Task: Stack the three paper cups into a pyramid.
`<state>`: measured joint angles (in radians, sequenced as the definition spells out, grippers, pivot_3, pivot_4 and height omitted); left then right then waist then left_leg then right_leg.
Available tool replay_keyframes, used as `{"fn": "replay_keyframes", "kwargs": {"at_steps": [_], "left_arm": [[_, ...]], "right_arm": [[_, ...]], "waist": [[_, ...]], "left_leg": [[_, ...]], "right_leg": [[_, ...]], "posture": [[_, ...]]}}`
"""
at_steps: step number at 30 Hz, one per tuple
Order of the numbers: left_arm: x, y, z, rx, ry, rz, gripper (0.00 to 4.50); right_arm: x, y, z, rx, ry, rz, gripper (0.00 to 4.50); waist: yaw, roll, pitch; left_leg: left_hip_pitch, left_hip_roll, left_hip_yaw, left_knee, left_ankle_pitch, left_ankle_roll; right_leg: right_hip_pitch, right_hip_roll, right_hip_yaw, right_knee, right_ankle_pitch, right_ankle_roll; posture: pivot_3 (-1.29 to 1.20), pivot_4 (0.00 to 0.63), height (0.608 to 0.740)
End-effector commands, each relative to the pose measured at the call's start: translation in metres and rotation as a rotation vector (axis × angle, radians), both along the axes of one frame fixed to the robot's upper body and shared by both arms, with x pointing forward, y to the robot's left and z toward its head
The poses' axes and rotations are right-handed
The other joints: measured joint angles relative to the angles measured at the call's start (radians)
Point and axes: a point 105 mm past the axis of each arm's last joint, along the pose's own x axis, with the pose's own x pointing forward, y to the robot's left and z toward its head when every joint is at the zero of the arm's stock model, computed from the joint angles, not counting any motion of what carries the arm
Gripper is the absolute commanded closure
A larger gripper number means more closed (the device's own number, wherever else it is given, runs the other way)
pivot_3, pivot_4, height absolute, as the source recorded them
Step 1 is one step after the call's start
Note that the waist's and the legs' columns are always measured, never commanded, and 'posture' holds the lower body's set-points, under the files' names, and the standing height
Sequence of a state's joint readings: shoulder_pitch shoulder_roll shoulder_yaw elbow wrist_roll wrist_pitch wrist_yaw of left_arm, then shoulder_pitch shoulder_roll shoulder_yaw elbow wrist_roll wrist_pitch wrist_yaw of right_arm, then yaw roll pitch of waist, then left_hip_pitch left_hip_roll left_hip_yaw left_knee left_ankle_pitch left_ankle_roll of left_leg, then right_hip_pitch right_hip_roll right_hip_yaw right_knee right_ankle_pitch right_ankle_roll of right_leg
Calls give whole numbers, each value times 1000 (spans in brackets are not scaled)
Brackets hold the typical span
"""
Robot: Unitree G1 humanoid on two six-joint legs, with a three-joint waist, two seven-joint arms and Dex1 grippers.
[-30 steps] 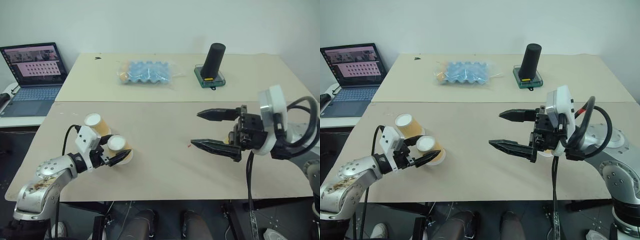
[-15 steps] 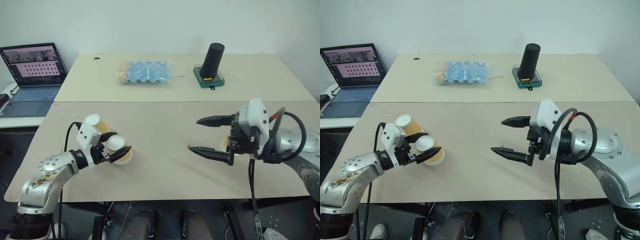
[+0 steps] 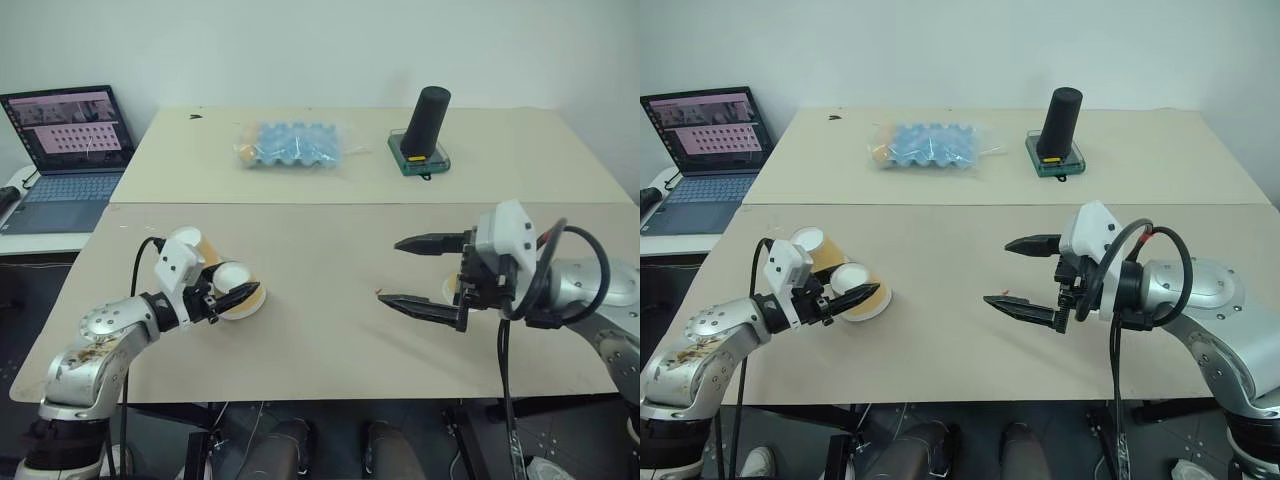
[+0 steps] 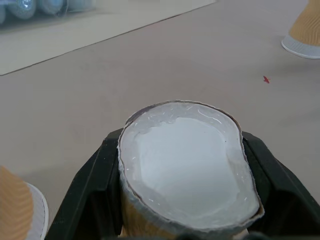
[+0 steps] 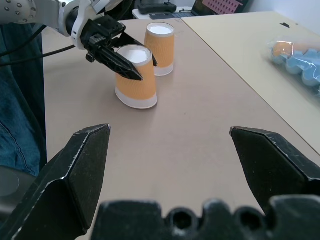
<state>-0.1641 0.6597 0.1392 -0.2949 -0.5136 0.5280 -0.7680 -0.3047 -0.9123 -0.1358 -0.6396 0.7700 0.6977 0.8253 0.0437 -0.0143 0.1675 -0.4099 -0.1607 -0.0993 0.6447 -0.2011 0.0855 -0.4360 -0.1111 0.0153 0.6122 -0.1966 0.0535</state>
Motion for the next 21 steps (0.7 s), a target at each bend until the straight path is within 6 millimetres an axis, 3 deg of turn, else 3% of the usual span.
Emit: {"fn": "replay_keyframes", "kwargs": {"at_steps": [1,8,17,21], "left_arm": [[3,-30,23,3,-85,-134,2107],[25,-112,41,-7,-144,-471,2107],[48,-175,21,31,-95,-674,2107],[50,-188,12,30,-79,-712,2107]], "right_arm": [[-2,-1,14,8,-84,-11,0],[2,-10,16,6,-122,-86,0],[-5,-17,20,6,-164,-158,0],[-8,-23,22,5,-176,-198,0]], "waist": [[3,0,0],[7,-1,0],[-5,-1,0],[-4,-1,0]], "left_leg": [[0,0,0,0,0,0],[0,-1,0,3,1,-1],[-3,0,0,4,1,0],[-5,0,0,8,0,1]], "right_leg": [[0,0,0,0,0,0],[3,1,-1,-1,2,1],[5,1,0,0,2,1],[5,0,-1,0,3,1]], "posture": [[0,150,740],[0,150,740],[0,150,740],[0,150,740]]}}
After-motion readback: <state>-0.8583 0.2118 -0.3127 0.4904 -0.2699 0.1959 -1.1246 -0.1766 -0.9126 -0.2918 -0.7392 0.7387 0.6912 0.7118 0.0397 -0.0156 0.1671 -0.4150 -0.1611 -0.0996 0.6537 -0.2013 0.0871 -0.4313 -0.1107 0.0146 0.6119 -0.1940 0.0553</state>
